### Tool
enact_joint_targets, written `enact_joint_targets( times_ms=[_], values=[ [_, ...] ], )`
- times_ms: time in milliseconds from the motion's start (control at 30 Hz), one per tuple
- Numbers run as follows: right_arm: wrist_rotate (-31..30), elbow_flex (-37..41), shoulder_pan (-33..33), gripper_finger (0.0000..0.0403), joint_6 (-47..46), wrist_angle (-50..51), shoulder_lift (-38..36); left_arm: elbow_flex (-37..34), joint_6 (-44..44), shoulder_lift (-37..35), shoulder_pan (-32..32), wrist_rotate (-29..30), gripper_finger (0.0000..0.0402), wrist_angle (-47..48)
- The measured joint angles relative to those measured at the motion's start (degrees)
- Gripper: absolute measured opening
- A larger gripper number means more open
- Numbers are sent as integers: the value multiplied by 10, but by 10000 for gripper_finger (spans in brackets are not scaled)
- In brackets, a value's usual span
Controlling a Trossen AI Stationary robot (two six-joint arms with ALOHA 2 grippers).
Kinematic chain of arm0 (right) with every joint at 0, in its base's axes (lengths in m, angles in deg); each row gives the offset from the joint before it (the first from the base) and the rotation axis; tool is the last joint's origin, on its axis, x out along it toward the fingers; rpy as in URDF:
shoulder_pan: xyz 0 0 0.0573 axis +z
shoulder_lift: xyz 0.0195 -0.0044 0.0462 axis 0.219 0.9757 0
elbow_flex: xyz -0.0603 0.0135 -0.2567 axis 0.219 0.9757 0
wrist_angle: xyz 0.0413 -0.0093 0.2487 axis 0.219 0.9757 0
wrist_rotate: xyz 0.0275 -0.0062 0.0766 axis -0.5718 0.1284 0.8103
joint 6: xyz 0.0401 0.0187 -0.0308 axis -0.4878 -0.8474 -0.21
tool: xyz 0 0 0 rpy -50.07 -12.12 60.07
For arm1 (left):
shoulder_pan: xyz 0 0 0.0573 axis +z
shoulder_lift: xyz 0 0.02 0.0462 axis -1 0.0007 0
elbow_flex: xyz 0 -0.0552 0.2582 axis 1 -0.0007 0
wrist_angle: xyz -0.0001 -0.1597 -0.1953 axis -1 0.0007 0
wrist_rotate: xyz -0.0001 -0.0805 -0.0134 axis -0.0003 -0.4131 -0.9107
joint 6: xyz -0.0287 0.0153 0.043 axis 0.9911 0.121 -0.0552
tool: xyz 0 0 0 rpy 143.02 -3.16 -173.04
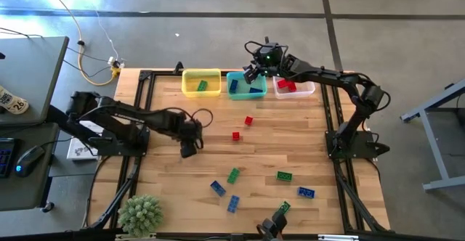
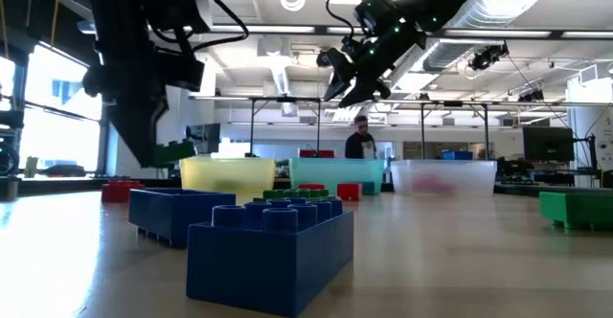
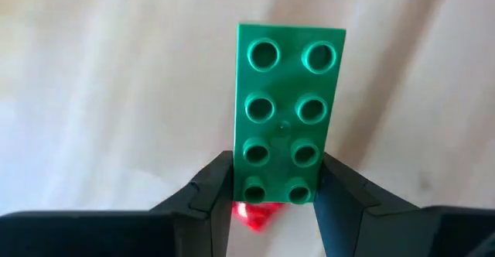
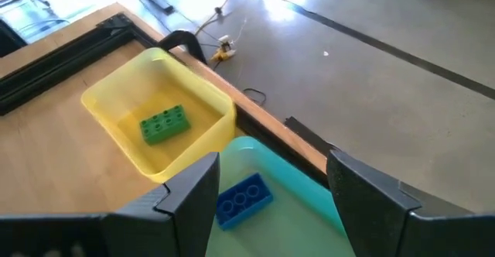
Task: Sort & place blocks by color
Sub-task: Put the green game piece into the yellow bin
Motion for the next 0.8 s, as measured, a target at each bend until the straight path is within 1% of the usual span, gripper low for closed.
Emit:
enact_joint_targets(
  times_ms=[100, 167, 333, 500, 667, 800],
  values=[
    [26, 0, 9, 226, 0, 0, 0, 0, -23, -9, 34, 14, 118, -3],
    [31, 0, 19, 226, 0, 0, 0, 0, -38, -16, 61, 16, 119, -14],
    [33, 0, 45, 226, -3, 7, 0, 0, -61, -28, 128, 14, 119, -82],
    [33, 0, 70, 226, -35, 10, 0, 0, -73, -29, 203, -11, 119, -143],
    [35, 0, 91, 226, -72, 12, 0, 0, -73, -29, 266, -18, 119, -198],
    [59, 0, 109, 226, -96, 13, 0, 0, -73, -29, 314, -18, 119, -235]
  ],
)
